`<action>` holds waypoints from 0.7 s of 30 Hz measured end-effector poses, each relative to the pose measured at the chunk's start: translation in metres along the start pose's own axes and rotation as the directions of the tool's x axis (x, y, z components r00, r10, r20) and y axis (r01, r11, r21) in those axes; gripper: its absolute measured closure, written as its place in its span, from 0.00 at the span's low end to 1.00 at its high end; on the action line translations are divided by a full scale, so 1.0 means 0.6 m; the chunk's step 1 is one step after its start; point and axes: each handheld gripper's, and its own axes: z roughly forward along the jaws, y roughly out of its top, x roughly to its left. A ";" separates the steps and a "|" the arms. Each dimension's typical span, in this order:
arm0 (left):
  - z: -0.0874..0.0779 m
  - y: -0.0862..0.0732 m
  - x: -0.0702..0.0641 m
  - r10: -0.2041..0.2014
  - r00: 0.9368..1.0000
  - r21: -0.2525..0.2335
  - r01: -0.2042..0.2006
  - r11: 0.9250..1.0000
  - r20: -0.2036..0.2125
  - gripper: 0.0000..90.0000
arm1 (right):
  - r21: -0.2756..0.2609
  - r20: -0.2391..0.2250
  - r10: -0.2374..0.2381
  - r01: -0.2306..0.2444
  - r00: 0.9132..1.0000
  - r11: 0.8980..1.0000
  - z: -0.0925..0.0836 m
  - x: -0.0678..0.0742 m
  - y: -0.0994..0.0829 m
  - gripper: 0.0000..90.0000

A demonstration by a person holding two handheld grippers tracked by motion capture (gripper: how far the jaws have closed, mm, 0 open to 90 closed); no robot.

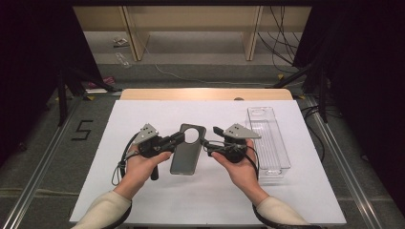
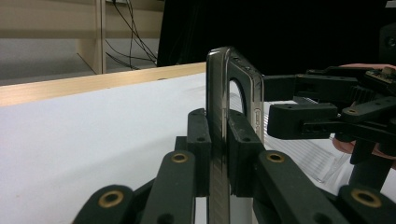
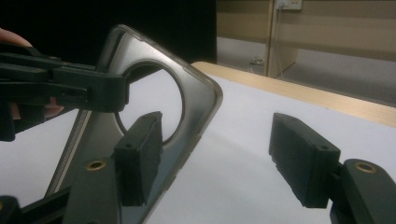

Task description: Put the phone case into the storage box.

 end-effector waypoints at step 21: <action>0.003 -0.002 -0.003 0.006 1.000 -0.005 -0.006 1.000 -0.001 0.90 | -0.006 -0.008 0.032 -0.032 0.999 0.999 0.003 0.000 0.001 0.53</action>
